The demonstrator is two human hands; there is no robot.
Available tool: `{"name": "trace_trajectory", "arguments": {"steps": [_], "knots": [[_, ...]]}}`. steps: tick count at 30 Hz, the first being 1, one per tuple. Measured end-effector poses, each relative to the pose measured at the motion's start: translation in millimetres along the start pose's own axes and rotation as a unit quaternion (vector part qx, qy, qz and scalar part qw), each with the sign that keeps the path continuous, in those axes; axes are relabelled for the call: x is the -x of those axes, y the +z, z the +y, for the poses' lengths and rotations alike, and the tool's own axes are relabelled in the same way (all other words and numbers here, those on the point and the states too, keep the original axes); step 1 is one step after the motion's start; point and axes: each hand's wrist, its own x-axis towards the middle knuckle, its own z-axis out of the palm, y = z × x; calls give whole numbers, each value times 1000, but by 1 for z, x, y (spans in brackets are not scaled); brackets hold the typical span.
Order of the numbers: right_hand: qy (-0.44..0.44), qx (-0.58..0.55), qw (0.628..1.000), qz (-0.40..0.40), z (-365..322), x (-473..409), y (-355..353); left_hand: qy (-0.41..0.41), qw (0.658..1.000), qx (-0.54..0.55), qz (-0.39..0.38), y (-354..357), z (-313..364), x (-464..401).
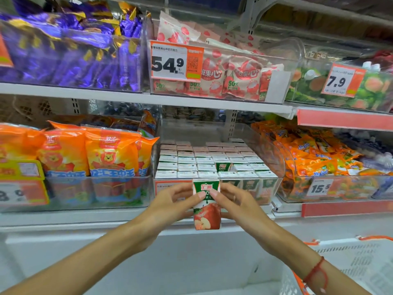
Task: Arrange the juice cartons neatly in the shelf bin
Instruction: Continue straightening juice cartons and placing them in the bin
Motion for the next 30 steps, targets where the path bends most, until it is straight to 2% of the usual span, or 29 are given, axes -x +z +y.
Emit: {"name": "trace_trajectory", "arguments": {"steps": [7,15,17,19,21,25,30], "knots": [[68,-3,998,-8,4,-3,2,0,1000,8,-25,-5,-8,-2],[27,-63,996,-59,0,1,3,14,997,80,-4,-7,-10,-3],[16,-67,997,-27,0,1,6,21,994,102,45,-4,-12,-5],[-5,-24,999,32,-1,0,10,35,989,98,108,-2,-14,-7],[-42,37,996,75,-1,0,14,35,988,83,124,1,-14,-8],[-67,60,992,91,-1,3,16,48,993,38,97,1,-16,-9],[17,-62,997,50,-3,6,5,47,999,14,7,-5,-14,-5]]}}
